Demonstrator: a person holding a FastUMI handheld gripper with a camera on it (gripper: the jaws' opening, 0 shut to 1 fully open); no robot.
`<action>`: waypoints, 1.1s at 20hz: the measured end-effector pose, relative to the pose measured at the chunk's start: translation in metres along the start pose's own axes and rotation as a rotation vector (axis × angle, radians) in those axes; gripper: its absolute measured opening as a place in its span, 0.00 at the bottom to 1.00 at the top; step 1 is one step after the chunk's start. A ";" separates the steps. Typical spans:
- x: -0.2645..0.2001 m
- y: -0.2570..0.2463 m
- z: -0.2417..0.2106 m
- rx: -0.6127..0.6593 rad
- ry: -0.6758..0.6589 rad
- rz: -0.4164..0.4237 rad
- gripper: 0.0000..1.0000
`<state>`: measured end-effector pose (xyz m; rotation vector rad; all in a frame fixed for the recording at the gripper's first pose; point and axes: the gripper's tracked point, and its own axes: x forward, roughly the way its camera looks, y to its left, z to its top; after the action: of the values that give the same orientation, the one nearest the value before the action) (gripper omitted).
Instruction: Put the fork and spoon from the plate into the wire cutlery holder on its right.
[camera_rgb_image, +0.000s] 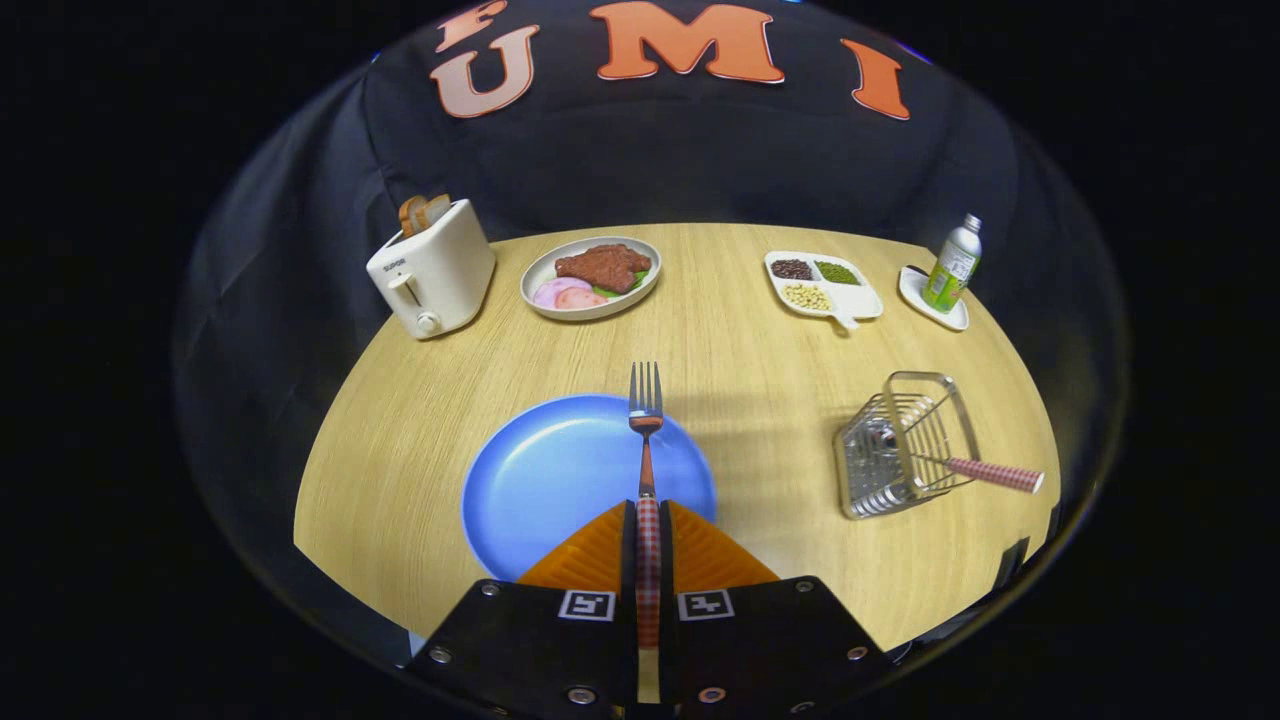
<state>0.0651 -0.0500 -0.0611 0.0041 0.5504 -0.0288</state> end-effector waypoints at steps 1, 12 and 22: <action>-0.004 -0.010 0.006 -0.005 -0.005 -0.011 0.09; -0.043 -0.119 0.036 -0.075 0.089 -0.071 0.09; -0.053 -0.158 0.020 -0.109 0.329 -0.021 0.09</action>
<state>0.0262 -0.2068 -0.0156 -0.1043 0.8800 -0.0186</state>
